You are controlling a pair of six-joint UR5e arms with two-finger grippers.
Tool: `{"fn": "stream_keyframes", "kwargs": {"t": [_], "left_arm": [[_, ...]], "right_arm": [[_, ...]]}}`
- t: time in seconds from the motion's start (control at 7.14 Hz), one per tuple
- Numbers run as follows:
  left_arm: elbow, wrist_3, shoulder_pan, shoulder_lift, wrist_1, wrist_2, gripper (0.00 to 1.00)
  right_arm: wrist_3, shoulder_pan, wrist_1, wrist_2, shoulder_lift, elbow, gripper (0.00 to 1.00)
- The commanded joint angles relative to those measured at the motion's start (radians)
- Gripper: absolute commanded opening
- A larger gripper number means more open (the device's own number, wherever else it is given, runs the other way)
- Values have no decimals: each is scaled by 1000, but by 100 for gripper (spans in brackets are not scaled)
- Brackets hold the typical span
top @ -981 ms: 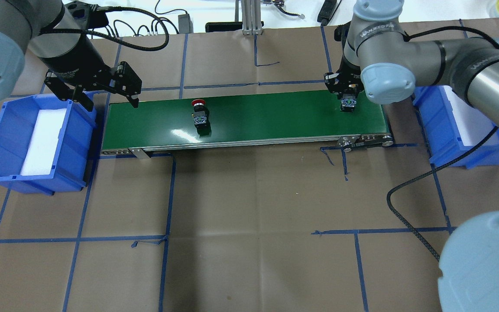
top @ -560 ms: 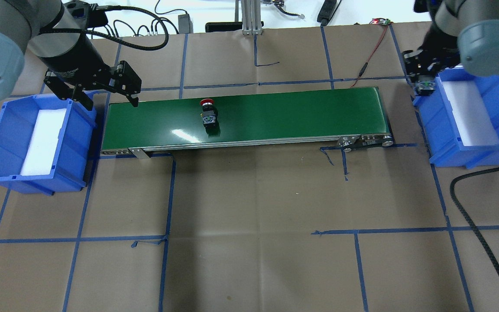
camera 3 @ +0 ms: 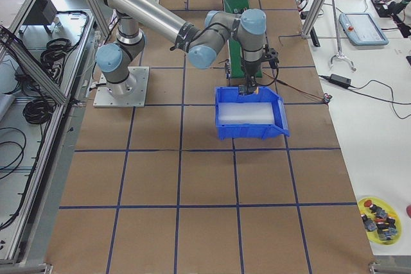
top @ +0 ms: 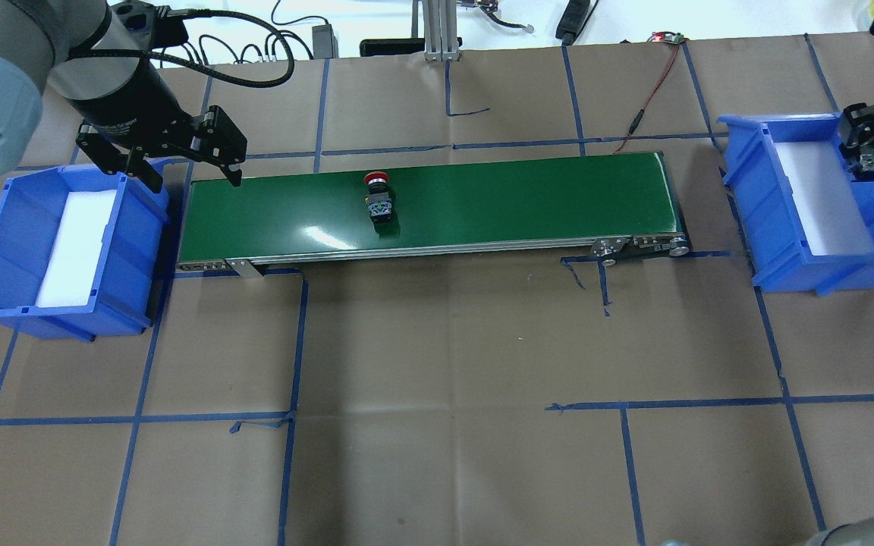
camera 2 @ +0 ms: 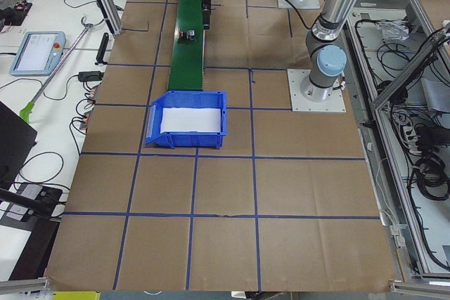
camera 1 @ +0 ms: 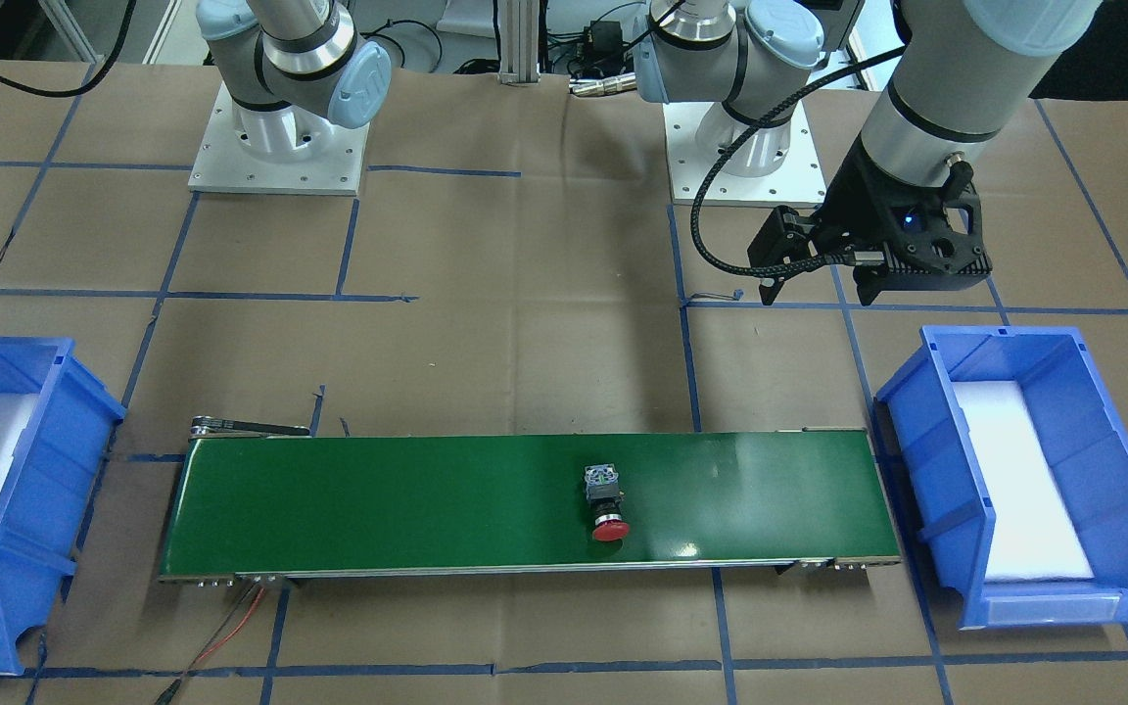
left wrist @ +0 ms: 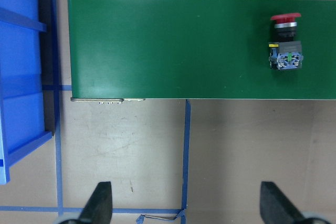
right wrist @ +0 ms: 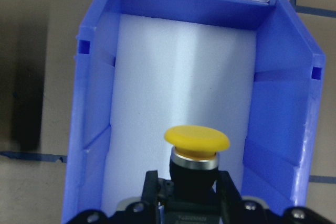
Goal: Transport two buttons from left to right
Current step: 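Carry the yellow button with the right gripper into the far blue bin and release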
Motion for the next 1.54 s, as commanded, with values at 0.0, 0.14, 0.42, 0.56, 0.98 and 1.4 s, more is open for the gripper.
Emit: {"fn": "stream_keyframes", "kwargs": {"t": [0.0, 0.14, 0.42, 0.56, 0.98, 1.4], "left_arm": [[-1, 0, 1, 0, 0, 0, 99], [1, 0, 1, 0, 0, -1, 99], [-1, 0, 1, 0, 0, -1, 99], [1, 0, 1, 0, 0, -1, 99], [1, 0, 1, 0, 0, -1, 99], [1, 0, 1, 0, 0, -1, 99]], "right_arm": [[-47, -26, -138, 33, 64, 85, 2], [-50, -26, -180, 44, 81, 131, 2], [-58, -27, -217, 43, 102, 171, 2], [-58, -32, -217, 30, 102, 177, 3], [-56, -44, -211, 24, 93, 216, 4], [-59, -44, -207, -13, 93, 217, 76]]}}
